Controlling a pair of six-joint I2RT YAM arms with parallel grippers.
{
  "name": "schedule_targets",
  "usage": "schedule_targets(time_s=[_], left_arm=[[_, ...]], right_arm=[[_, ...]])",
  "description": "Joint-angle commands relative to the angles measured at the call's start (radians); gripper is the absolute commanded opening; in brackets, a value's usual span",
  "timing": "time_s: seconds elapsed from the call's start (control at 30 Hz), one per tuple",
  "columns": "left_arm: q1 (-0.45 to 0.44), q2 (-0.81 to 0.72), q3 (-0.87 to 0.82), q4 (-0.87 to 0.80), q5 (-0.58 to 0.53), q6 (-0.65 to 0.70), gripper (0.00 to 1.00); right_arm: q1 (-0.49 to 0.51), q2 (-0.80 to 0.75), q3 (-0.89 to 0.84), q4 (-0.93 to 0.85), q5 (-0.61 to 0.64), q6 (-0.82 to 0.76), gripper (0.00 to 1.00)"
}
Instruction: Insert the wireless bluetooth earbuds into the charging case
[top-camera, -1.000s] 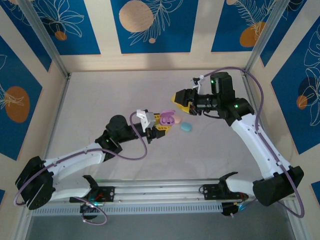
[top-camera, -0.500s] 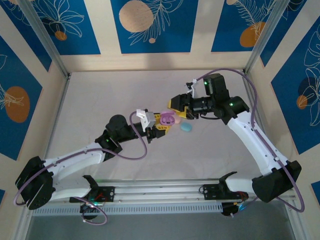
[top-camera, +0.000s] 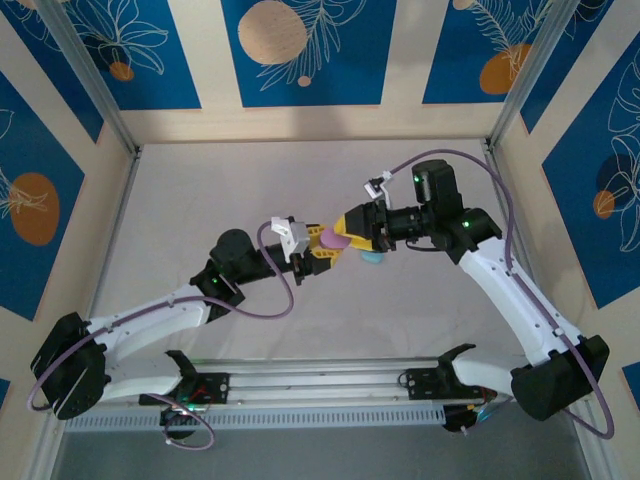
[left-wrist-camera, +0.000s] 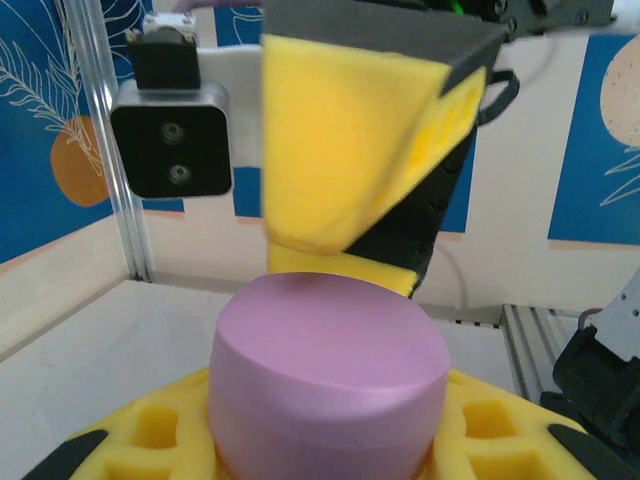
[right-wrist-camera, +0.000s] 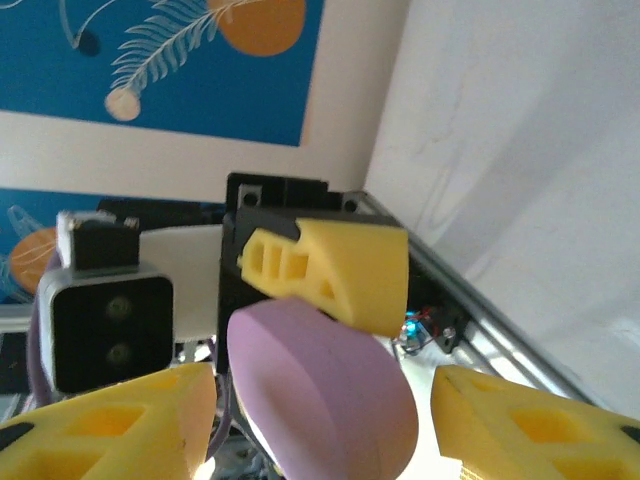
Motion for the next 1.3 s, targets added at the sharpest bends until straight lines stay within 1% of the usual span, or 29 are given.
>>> schedule_targets(time_s=[0.0,0.13,0.3,0.47,0.5,0.53,0.6,0.7,0.73,0.8,0.97,1.03,1.17,1.2,1.27], left_arm=[[-0.014,-0.013,0.038,0.09,0.006,-0.037,0.31],[-0.013,-0.014,0.044,0.101,0.023,-0.048,0.31],[-0.013,-0.008,0.052,0.101,0.037,-0.062,0.32],[-0.013,-0.004,0.056,0.097,0.049,-0.065,0.32],[-0.013,-0.003,0.057,0.093,0.054,-0.066,0.33],[-0.013,-0.003,0.059,0.085,0.057,-0.065,0.33],[-0.013,-0.003,0.06,0.076,0.052,-0.063,0.34],[-0.014,-0.011,0.053,0.056,0.002,-0.049,0.34],[-0.014,-0.017,0.052,0.039,-0.009,-0.036,0.36],[-0.013,-0.026,0.052,0.007,-0.019,-0.019,0.43],[-0.014,-0.051,0.043,-0.061,-0.086,0.024,0.63],[-0.014,-0.07,0.027,-0.065,-0.146,0.031,0.7],[-0.013,-0.134,-0.018,-0.046,-0.274,0.035,0.73],[-0.013,-0.155,-0.027,-0.048,-0.308,0.035,0.74],[-0.014,-0.194,-0.031,-0.091,-0.363,0.039,0.75]], right_arm=[[-0.012,-0.025,-0.051,0.099,-0.147,0.051,0.61],[-0.008,-0.023,-0.101,0.218,-0.219,0.116,0.58],[0.0,-0.01,-0.108,0.263,-0.239,0.135,0.5],[0.008,0.005,-0.115,0.289,-0.242,0.144,0.46],[0.01,0.007,-0.118,0.303,-0.243,0.149,0.44],[0.009,0.008,-0.118,0.31,-0.238,0.152,0.39],[0.004,0.005,-0.122,0.311,-0.212,0.148,0.35],[-0.005,-0.001,-0.13,0.314,-0.184,0.145,0.25],[-0.009,-0.004,-0.135,0.323,-0.175,0.151,0.22],[-0.017,-0.01,-0.148,0.345,-0.162,0.168,0.19],[-0.04,-0.033,-0.198,0.41,-0.104,0.204,0.17],[-0.051,-0.042,-0.228,0.406,-0.04,0.198,0.17],[-0.055,-0.032,-0.32,0.367,0.144,0.152,0.18],[-0.056,-0.01,-0.343,0.361,0.175,0.159,0.19],[-0.05,0.049,-0.377,0.384,0.183,0.165,0.19]])
